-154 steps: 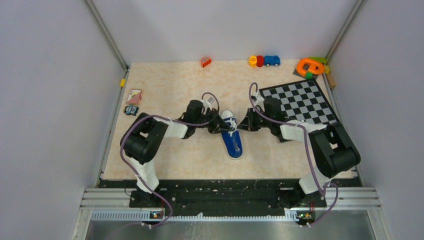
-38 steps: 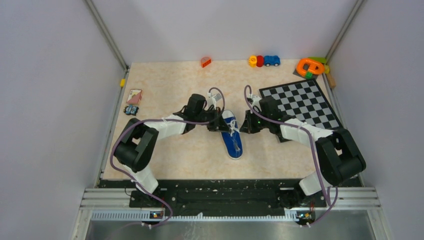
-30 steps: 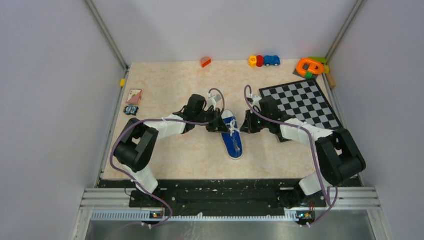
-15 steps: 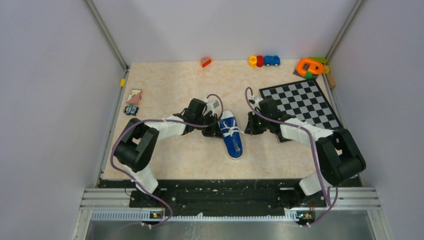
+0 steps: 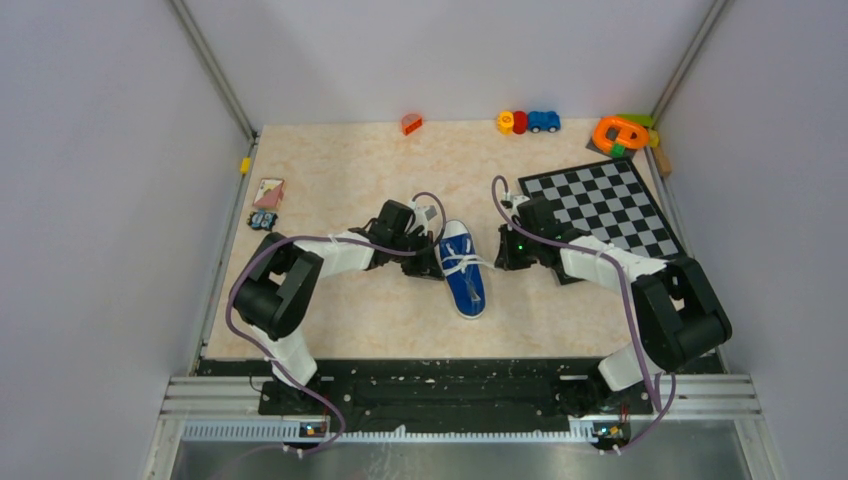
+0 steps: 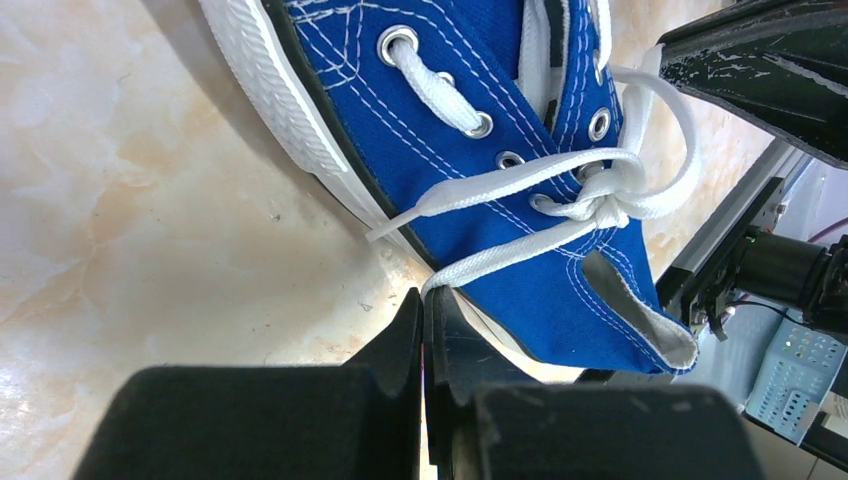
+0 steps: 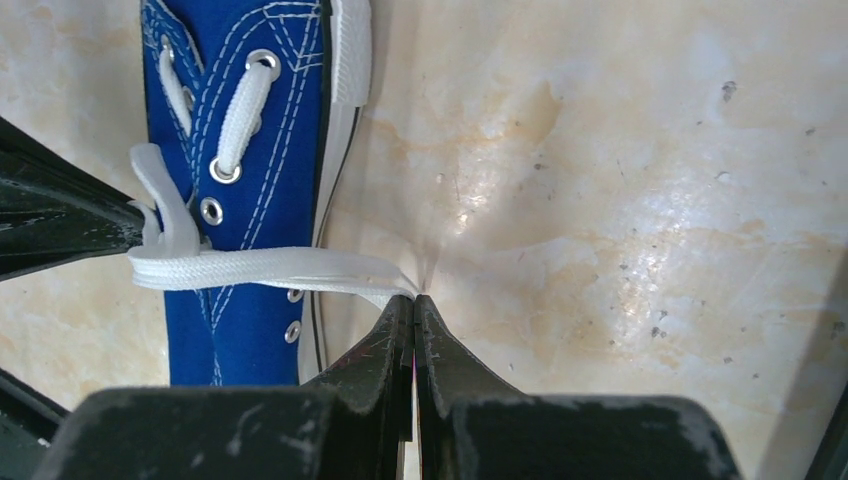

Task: Tie the shoes

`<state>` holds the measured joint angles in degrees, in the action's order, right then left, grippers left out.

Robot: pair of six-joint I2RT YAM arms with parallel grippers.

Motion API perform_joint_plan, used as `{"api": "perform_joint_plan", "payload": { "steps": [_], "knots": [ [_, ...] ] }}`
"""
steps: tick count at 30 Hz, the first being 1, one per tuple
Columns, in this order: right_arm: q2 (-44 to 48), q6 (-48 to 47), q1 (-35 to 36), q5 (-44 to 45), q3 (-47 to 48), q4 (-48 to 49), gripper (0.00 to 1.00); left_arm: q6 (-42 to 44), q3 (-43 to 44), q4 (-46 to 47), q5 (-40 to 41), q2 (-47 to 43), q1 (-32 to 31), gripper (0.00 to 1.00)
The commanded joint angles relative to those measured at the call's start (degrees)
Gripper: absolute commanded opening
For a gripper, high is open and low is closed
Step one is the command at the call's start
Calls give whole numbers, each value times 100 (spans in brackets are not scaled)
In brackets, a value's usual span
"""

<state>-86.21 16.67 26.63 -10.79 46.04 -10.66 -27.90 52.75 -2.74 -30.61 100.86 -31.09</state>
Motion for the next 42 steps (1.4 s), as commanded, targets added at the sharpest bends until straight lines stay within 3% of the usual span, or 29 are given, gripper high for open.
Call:
{"api": "perform_joint_plan", "payload": {
  "steps": [1,10,42],
  "knots": [
    [-4,30,70,429,45,-161,0,145,-29,-31,221,-5,32,0],
    [-54,10,70,468,-60,-74,0,162,-67,-170,384,31,34,0],
    [20,869,-290,2128,-849,196,0,48,-442,-377,1716,-83,447,0]
  ]
}}
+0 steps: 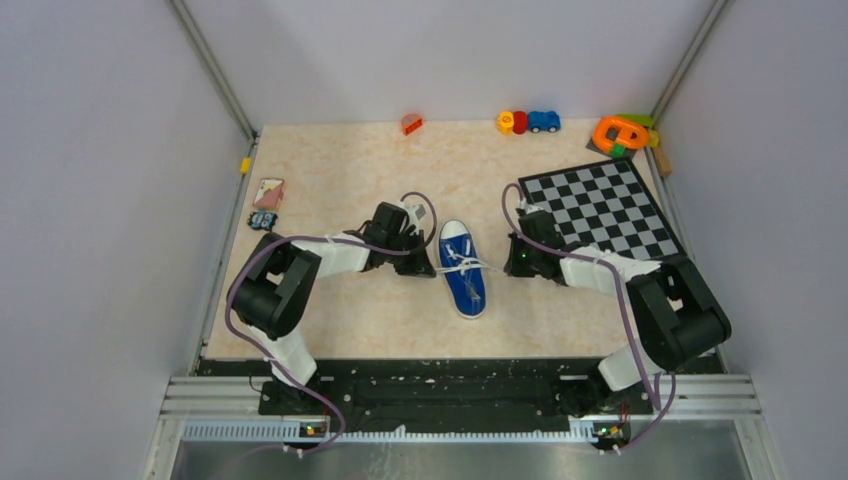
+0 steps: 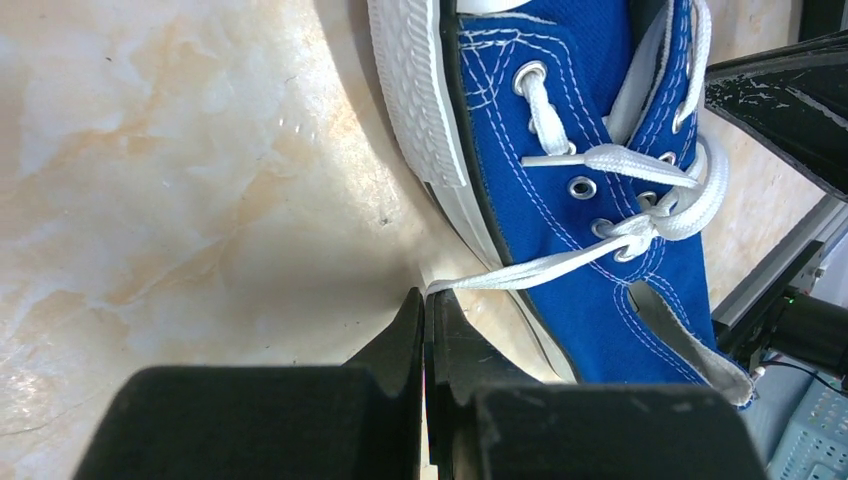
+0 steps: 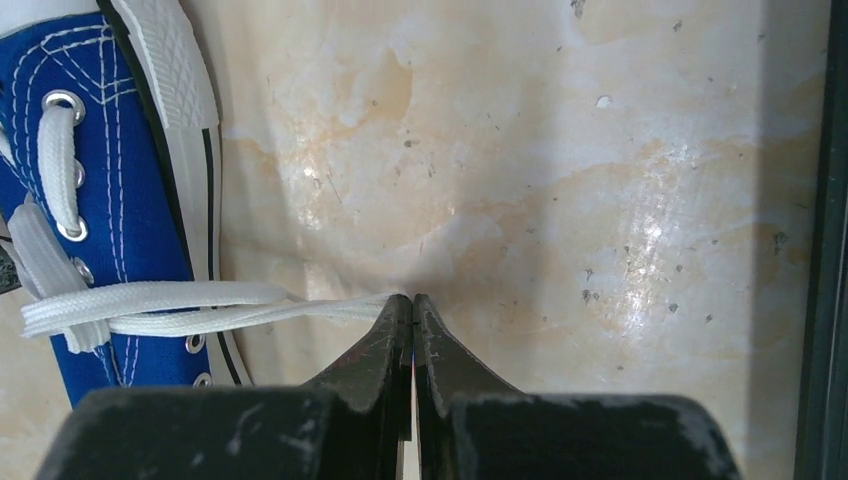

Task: Tie the shoes

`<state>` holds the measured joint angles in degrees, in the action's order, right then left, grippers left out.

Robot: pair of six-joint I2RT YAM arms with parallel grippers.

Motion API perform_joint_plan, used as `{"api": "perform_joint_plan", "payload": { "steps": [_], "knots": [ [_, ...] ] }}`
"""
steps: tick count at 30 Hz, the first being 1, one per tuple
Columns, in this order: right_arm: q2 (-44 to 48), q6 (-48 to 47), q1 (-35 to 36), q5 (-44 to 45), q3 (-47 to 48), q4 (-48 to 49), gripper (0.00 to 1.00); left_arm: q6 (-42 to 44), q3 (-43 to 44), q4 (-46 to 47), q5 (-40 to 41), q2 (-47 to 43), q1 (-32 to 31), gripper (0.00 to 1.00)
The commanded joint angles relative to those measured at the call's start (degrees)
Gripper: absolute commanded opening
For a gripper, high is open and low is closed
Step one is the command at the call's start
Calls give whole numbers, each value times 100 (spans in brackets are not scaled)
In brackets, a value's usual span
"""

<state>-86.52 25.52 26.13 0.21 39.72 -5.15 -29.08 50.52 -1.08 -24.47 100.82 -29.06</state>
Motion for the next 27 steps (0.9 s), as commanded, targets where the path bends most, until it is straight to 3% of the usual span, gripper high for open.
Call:
{"api": "perform_joint_plan", "payload": {
  "steps": [1,15,20,21,23,25,27],
  "knots": [
    [74,6,-282,1026,-252,-329,0,166,-234,-538,1102,-75,263,0],
    [261,1,-451,738,-507,-66,0,318,-309,-246,580,-195,323,0],
    [1250,-134,-464,231,-517,64,1,250,-719,366,151,-1091,288,42],
    [1546,-197,-468,132,-536,99,6,239,-774,360,140,-1335,287,50],
    [2163,-290,-468,60,-588,154,19,216,-909,258,241,-1901,287,57],
    [2771,-493,-468,-177,-699,352,22,191,-1026,140,456,-2521,287,58],
    [3311,-627,-467,-403,-850,625,35,141,-1181,-59,689,-3080,291,59]
  ]
}}
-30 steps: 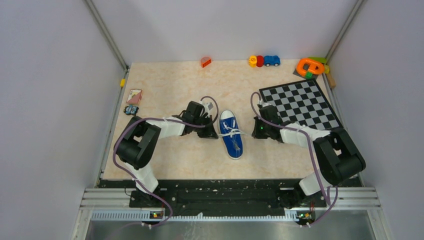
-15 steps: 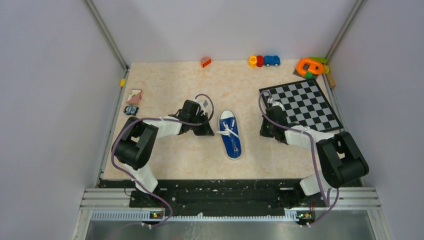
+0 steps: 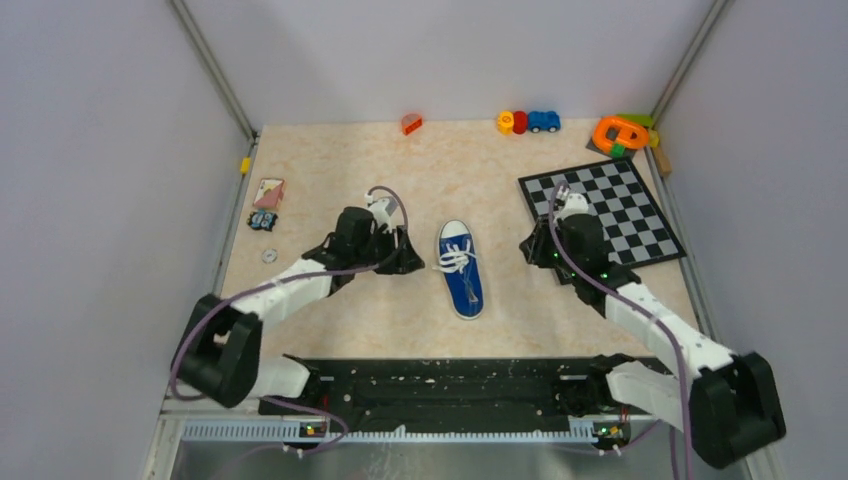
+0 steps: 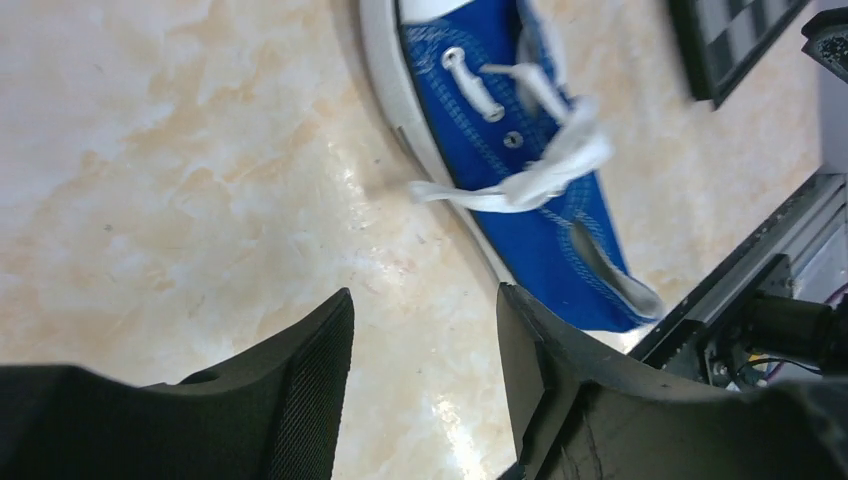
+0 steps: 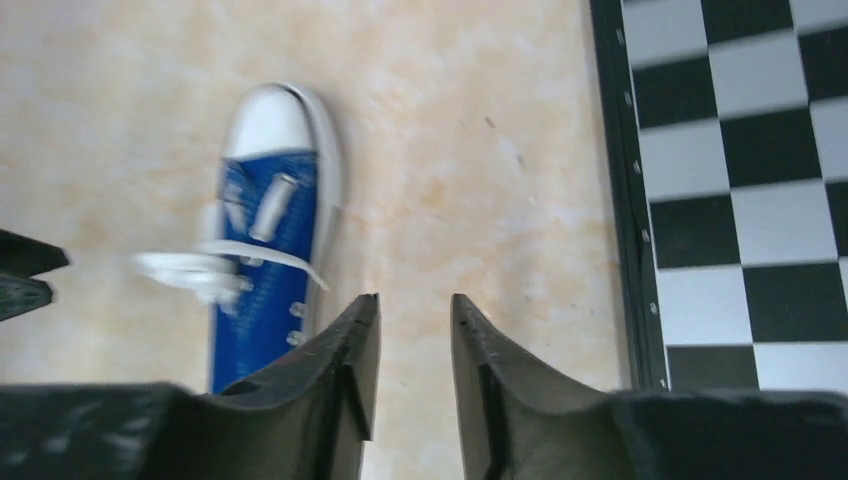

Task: Tie the shoes

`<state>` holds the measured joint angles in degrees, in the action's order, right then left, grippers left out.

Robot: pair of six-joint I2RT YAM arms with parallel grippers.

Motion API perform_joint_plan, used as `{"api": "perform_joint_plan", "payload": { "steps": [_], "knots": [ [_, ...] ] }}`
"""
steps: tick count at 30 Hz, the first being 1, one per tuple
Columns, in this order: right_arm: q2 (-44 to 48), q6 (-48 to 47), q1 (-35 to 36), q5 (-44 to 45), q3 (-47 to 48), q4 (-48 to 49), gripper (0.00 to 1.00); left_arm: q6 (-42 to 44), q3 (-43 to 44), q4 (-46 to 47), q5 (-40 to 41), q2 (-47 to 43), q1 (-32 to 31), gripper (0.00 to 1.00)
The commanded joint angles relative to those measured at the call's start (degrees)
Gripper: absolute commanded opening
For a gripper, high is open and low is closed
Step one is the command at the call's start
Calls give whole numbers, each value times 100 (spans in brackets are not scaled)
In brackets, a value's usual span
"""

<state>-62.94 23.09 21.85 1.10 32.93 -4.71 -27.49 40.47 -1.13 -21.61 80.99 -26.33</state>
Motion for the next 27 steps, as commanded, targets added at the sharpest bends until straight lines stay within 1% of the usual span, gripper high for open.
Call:
{"api": "perform_joint_plan", "payload": {
  "steps": [1,3,5,7,9,10,11,12,13,14,16,18,19,21,22,24,27],
  "knots": [
    [1192,-434,-39,-669,-271,791,41,-46,-263,-40,522,-1340,22,59],
    [1510,-512,-40,-1009,-407,1111,51,-127,-402,-20,893,-1825,27,61],
    [1622,-483,-38,-985,-358,1069,57,-165,-536,-7,1500,-2265,32,66],
    [1628,-382,-37,-358,-222,833,60,-117,-608,-84,2304,-2576,31,70],
    [1684,-492,-40,199,-246,936,64,136,-763,26,3131,-2934,33,71],
    [1743,-652,-36,377,-299,1099,65,393,-896,417,3525,-3117,31,72],
    [1805,-780,-41,571,-365,1274,71,804,-1098,812,3703,-3305,31,73],
    [1797,-816,-77,768,-367,1355,76,1241,-1338,1329,3908,-3426,39,77],
    [1713,-828,-150,912,-300,1375,77,1550,-1555,1845,4252,-3474,66,81],
    [1575,-796,-303,971,-202,1354,79,1706,-1685,2187,4548,-3430,153,84],
    [1304,-696,-681,885,-39,1386,80,1732,-1529,2118,4713,-3192,494,86],
    [1187,-641,-986,948,-79,1627,80,1865,-1467,2275,4853,-2889,784,88],
    [1177,-722,-1106,1027,-203,1862,80,2029,-1570,2591,5039,-2760,892,91],
    [1203,-1214,-1220,1044,-624,2580,81,2453,-1961,3497,5340,-2516,1054,92],
    [1199,-1442,-1276,961,-854,2934,82,2628,-2204,3938,5306,-2394,1173,93],
    [1124,-1689,-1442,656,-1388,3883,83,2679,-2291,4261,5070,-2061,1457,94],
    [712,-2211,-1583,325,-2076,5191,82,2510,-2251,4678,4716,-1220,1848,95]
  ]
}}
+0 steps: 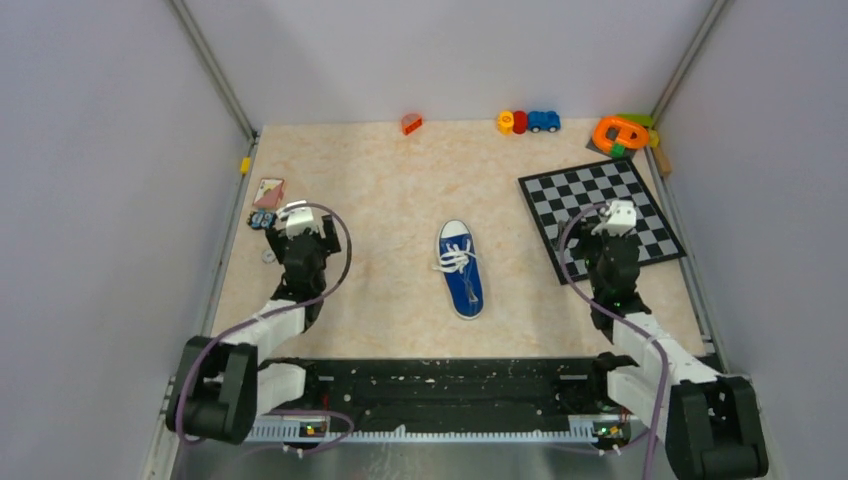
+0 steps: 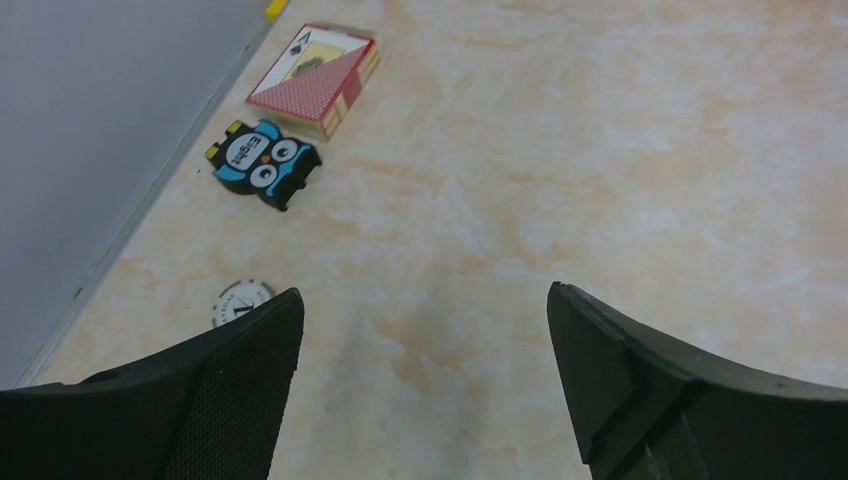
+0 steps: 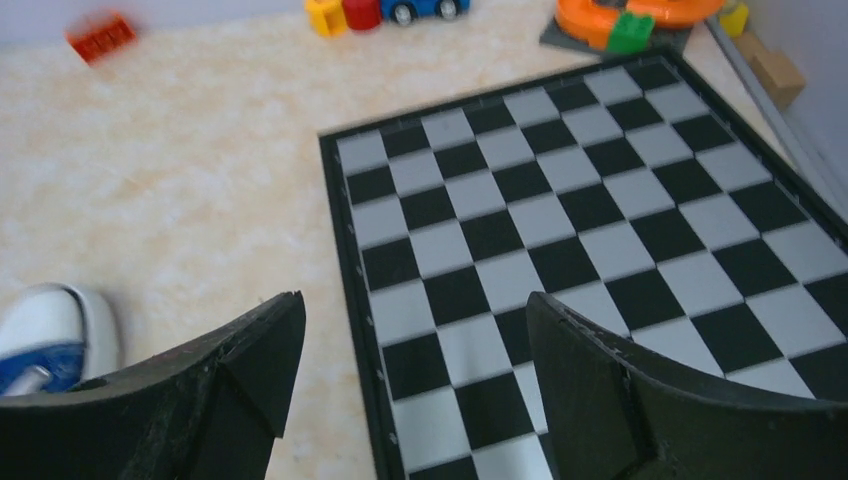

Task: Tie the shoes

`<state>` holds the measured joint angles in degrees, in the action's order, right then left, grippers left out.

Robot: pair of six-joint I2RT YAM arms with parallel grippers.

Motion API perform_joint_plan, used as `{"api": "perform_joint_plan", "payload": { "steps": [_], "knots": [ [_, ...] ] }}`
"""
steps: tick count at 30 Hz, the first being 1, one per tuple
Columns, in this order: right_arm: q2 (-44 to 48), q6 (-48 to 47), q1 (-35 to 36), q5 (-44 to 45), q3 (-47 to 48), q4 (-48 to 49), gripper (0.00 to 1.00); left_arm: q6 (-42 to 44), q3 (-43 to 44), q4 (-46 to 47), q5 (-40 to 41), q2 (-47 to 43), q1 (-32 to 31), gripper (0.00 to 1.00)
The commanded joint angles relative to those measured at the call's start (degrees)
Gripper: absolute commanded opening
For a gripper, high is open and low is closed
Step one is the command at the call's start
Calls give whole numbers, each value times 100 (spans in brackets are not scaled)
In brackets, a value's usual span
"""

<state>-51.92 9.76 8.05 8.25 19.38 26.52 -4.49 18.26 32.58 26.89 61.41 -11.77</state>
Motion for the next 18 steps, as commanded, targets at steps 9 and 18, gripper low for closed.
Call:
{"api": "perform_joint_plan", "payload": {
  "steps": [9,18],
  "knots": [
    [-2772,-863,-449,173,-1232,4603,82,483,-162,2778,-836,1962,765,89],
    [-3142,-773,-669,-163,-849,4278,75,307,-232,3199,-1396,2319,1095,92]
  ]
}}
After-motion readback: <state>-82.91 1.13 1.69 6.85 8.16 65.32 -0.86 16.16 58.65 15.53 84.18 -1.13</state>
